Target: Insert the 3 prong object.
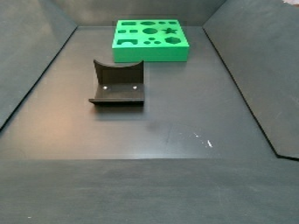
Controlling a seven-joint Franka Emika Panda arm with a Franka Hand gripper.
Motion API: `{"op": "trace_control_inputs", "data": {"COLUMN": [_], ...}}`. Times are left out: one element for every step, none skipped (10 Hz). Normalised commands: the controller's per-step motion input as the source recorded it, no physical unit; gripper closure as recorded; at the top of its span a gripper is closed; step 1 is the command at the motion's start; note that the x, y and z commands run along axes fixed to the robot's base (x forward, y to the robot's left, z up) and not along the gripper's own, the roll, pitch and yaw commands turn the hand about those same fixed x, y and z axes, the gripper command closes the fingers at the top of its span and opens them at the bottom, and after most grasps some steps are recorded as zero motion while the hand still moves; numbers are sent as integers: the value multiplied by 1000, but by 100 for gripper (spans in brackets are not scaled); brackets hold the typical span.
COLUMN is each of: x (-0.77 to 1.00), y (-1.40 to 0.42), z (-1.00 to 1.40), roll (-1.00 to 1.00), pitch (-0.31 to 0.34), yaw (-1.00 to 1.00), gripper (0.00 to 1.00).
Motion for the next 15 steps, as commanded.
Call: {"op": "trace_control_inputs", "data": {"x": [714, 649, 586, 566, 100, -86, -74, 0, 0, 131, 194, 0, 0, -191, -183], "y": [820, 840, 734, 351, 0, 0, 89, 94, 66, 0, 0, 0, 0, 0, -20], "z": [-871, -869, -1000, -1000, -743, -331, -383, -266, -277, -357, -323, -186, -309, -397, -363], "roll": [131, 130, 91, 44, 0, 144, 66, 0, 0, -57, -93, -121, -63, 0, -76], "pitch": [43, 26, 0, 0, 0, 40, 11, 0, 0, 0, 0, -17, -19, -66, -51], "yaw": [0, 0, 0, -40, -394, -251, -80, -14, 0, 17, 89, 163, 211, 223, 217], "gripper": [100, 100, 100, 100, 100, 100, 100, 100, 100, 100, 100, 100, 100, 100, 100]}}
